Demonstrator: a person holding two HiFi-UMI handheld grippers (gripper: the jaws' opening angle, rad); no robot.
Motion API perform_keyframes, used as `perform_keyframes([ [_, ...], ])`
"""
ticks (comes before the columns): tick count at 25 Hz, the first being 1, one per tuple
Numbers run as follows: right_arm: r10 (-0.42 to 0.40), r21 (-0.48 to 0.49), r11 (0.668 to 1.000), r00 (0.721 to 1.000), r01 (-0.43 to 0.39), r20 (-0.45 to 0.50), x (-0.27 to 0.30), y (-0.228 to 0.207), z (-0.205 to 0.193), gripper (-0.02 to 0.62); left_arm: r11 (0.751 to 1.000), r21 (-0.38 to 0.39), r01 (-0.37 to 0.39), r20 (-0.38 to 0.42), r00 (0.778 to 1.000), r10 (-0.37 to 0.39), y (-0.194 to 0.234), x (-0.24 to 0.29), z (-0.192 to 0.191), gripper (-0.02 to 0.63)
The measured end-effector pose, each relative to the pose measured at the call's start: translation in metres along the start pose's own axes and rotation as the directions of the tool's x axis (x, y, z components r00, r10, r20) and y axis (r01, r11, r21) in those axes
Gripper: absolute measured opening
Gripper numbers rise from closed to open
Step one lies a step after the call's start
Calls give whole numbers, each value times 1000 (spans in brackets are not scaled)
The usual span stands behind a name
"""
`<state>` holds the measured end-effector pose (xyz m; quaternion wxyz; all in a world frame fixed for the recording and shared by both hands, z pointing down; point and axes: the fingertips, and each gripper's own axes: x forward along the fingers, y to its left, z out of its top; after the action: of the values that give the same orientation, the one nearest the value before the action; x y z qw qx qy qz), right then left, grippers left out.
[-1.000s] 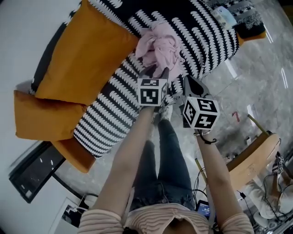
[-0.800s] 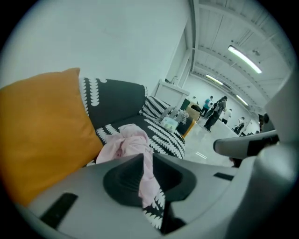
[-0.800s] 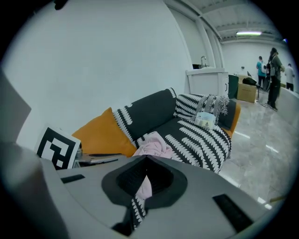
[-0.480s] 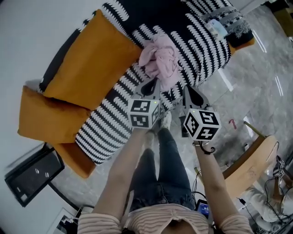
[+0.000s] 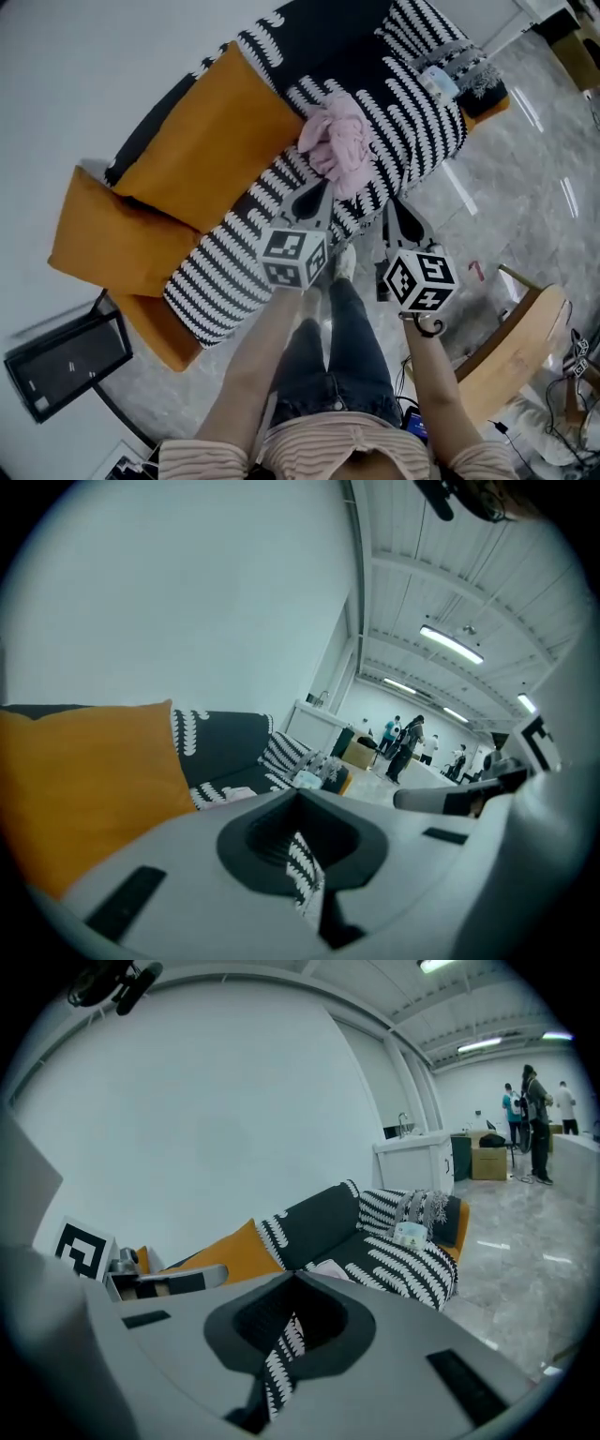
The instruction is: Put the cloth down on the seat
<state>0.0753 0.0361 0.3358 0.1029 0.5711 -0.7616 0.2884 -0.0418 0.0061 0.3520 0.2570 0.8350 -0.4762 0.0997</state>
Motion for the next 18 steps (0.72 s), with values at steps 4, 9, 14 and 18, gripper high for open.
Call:
perform_keyframes([
  [4, 25, -8, 1000, 999, -25, 38, -21, 19, 7, 8, 999, 31, 10, 24, 1000, -11, -9, -23, 11, 11],
  [9, 41, -21, 999, 997, -39, 69, -41, 40, 12, 8, 998, 58, 27, 50, 998, -30, -19, -48, 22, 11],
  [14, 52, -30, 998, 995, -50, 87, -62, 62, 13, 8, 996, 80, 40, 63, 997, -45, -27, -75, 28, 11],
  [18, 54, -40, 998, 993, -50, 101, -75, 68, 22, 8, 995, 92, 49, 76, 996, -56, -36, -85, 39, 12],
])
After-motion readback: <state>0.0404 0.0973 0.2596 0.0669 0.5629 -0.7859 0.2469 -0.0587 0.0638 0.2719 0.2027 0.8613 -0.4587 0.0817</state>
